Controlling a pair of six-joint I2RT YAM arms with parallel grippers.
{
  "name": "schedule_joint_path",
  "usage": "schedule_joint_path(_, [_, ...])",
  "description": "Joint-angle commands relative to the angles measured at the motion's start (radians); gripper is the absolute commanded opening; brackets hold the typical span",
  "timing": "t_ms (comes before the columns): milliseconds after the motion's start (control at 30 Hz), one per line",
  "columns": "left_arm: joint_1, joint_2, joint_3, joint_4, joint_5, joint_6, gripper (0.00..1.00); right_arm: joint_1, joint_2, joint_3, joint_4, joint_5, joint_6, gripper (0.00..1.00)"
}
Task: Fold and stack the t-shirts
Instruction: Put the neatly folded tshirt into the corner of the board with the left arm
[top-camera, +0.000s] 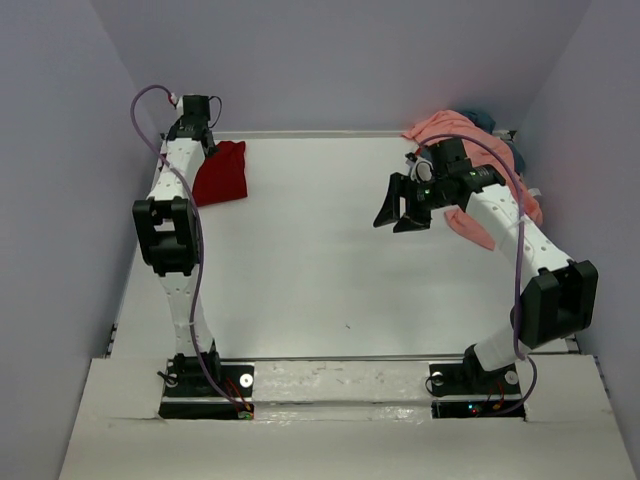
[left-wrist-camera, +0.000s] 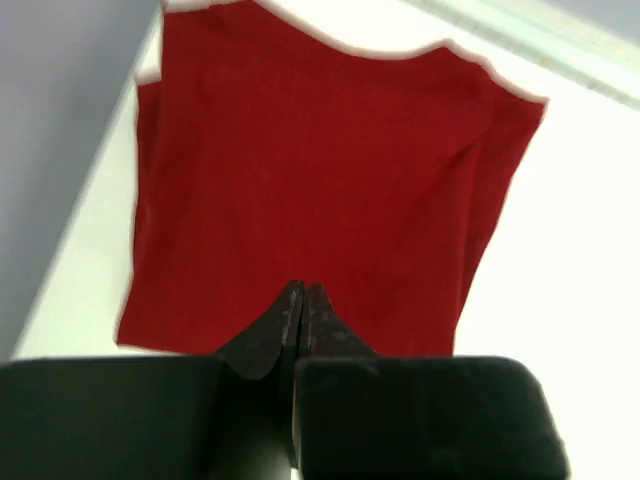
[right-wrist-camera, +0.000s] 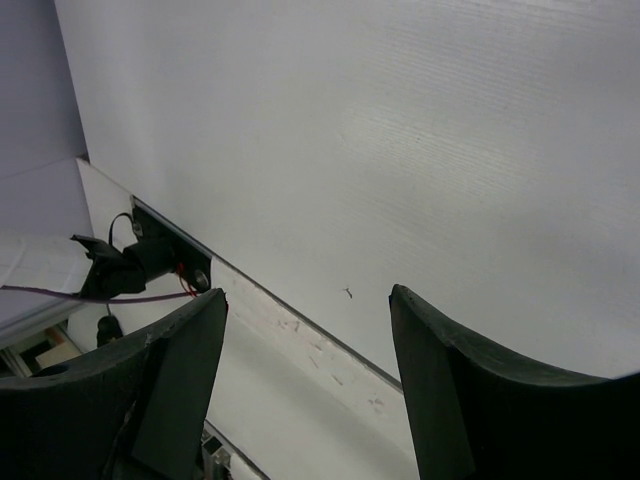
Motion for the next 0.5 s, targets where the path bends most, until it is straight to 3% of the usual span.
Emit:
schedule_joint_path(0, [0.027, 0.000, -0.093, -0.070, 0.049, -0.075, 0.00, 0.011, -0.014, -0.005, 0.053, -0.022, 0.002, 0.72])
schedule_joint_path(233, [0.034, 0.082, -0.057, -0.141, 0.085, -0.099, 0.00, 0.011, -0.043, -0.028, 0.050, -0.016, -0.004, 0.72])
schedule_joint_path(467, [0.034, 0.148, -0.057, -0.113, 0.125, -0.107, 0.00, 0.011, -0.064, -0.047, 0.055, -0.004, 0.002, 0.72])
